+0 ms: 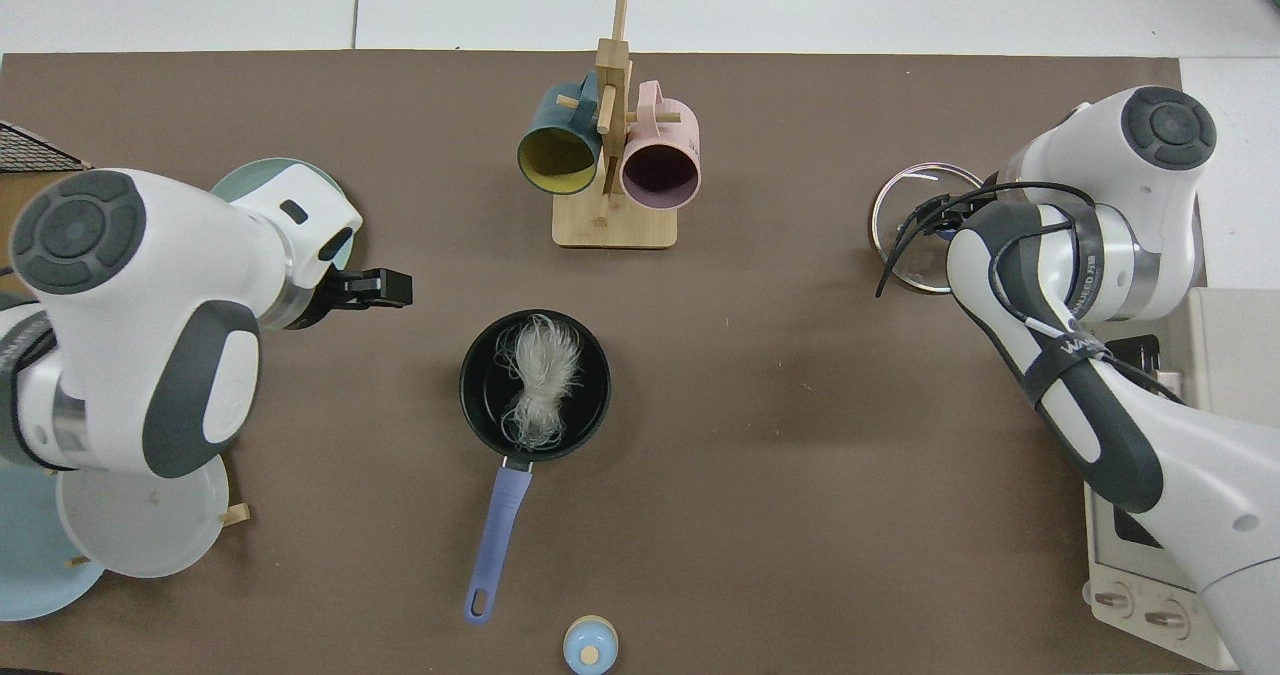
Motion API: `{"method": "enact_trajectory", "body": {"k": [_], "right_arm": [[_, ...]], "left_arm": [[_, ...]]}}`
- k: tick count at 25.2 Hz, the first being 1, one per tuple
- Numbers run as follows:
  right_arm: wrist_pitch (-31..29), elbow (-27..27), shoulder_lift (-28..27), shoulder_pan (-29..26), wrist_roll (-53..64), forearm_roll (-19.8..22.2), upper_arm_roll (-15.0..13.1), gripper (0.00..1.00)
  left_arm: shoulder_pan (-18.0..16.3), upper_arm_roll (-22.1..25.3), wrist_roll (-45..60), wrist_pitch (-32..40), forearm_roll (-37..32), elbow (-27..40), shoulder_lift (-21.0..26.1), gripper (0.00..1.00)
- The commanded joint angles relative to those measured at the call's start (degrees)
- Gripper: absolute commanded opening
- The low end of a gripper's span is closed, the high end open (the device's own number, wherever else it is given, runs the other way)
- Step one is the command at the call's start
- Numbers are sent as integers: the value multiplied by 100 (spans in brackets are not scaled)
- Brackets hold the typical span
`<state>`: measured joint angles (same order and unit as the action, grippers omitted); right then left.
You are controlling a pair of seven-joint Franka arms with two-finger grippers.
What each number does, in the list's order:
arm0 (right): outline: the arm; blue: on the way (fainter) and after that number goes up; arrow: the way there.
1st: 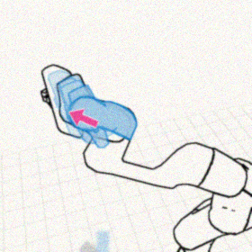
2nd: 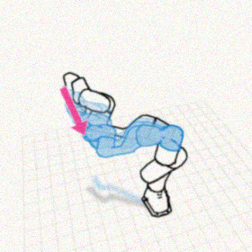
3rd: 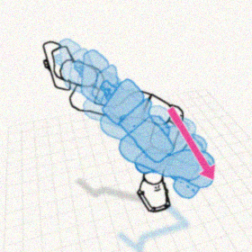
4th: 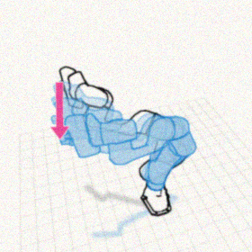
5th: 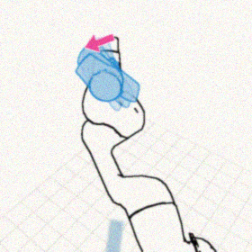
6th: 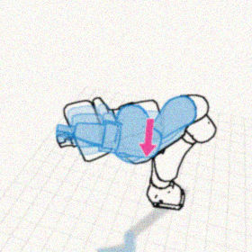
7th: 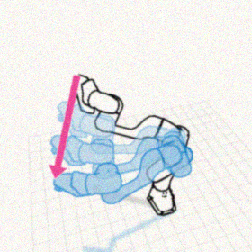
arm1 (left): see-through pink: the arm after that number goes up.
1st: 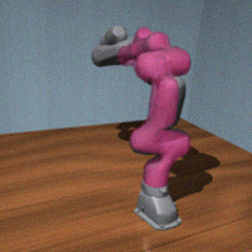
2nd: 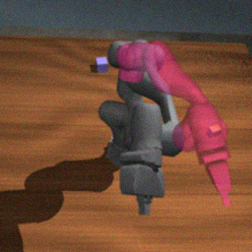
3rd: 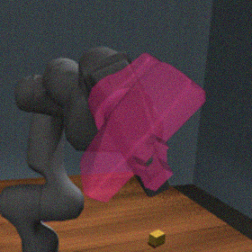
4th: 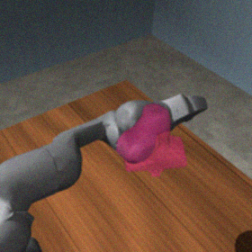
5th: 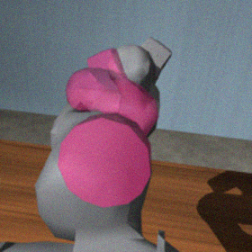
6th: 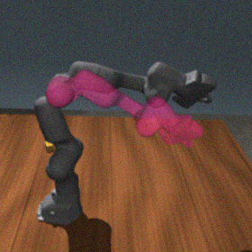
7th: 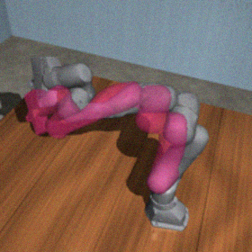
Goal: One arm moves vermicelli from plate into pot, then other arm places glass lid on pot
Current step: 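Withdraw the left gripper while the right gripper carries the lid over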
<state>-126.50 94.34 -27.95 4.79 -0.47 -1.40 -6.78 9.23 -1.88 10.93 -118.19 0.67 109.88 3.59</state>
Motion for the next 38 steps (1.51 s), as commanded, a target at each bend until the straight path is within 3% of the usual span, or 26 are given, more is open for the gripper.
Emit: {"method": "enact_trajectory", "body": {"k": [1, 8, 14, 23, 24, 29, 34, 36, 38], "right_arm": [[-244, 251, 158, -66, 336, -221, 10, 98], [-411, 251, 18, -118, 469, -229, 10, 98], [-569, 251, -44, -118, 442, -229, 19, 95], [-613, 251, -53, -110, 416, -238, 19, 92], [-630, 251, -53, -110, 407, -238, 19, 88], [-639, 225, -79, -92, 381, -273, 10, 45], [-639, 207, -79, -101, 424, -519, 10, 9], [-622, 172, -62, -92, 442, -519, 10, 0], [-526, 120, 8, -110, 460, -502, 18, 0]], "left_arm": [[-342, -58, -257, 550, -348, -466, -51, 100], [-782, -58, -575, 1140, -401, -941, -173, 100], [-817, -67, -645, 1938, -410, -1705, -192, 100], [-800, -76, -759, 2555, -384, -2119, -200, 100], [-800, -76, -707, 2546, -357, -2111, -200, 100], [-800, -84, -689, 2581, -331, -2084, -244, 100], [-808, -84, -698, 2581, -331, -2084, -244, 100], [-808, -76, -698, 2581, -331, -2084, -244, 100], [-808, -76, -689, 2581, -331, -2084, -244, 100]]}}
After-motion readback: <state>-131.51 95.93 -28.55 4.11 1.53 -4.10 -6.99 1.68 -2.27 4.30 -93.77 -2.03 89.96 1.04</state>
